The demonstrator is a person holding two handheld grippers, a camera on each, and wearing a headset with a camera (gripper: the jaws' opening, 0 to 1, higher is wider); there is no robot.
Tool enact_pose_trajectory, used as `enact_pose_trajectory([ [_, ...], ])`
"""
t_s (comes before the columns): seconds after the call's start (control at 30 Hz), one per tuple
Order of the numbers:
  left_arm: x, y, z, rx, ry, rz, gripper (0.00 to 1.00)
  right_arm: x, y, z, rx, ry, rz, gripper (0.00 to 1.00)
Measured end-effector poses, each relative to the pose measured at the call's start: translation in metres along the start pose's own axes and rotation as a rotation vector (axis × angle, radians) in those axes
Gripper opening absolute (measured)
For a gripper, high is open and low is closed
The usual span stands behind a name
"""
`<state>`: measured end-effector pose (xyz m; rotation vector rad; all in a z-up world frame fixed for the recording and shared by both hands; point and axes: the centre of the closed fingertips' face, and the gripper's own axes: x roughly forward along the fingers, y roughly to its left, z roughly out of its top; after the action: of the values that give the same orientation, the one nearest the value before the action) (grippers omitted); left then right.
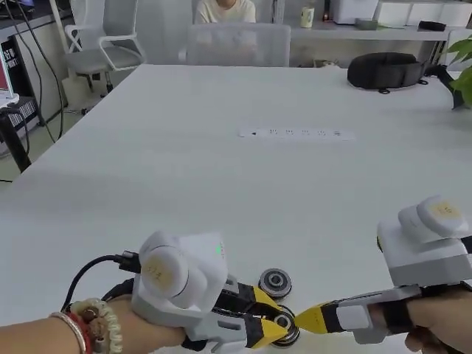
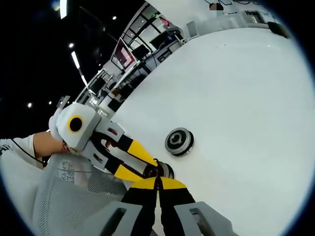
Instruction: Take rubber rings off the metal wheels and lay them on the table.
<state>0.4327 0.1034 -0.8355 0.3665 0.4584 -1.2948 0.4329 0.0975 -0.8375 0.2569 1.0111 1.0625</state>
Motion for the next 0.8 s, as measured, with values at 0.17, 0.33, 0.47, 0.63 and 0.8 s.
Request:
enact_pose_trajectory([
  [0.17, -0.0001, -0.0017, 0.0006, -0.030, 0.008, -0.016, 0.11, 0.0000, -0.0001, 0.0003, -0.003, -0.001, 0.000, 0.00],
  [0.33, -0.0005, -0.0051, 0.0005, -0.012, 0.029, -0.031, 0.14, -0.0002, 0.0001, 0.0007, -0.003, -0.002, 0.001, 0.00],
  [0.47, -0.0011, -0.0073, 0.0004, -0.019, 0.036, -0.047, 0.17, -0.0002, -0.0002, 0.0001, 0.000, -0.001, 0.001, 0.00],
  [0.63, -0.0042, -0.0074, 0.0027, -0.018, 0.032, -0.055, 0.17, -0.0005, -0.0010, 0.0002, 0.004, -0.004, 0.000, 0.00],
  [0.8, -0.0049, -0.0077, 0.0062, -0.006, 0.027, -0.054, 0.18, -0.0008, -0.0020, 0.0002, 0.012, -0.006, 0.002, 0.00],
])
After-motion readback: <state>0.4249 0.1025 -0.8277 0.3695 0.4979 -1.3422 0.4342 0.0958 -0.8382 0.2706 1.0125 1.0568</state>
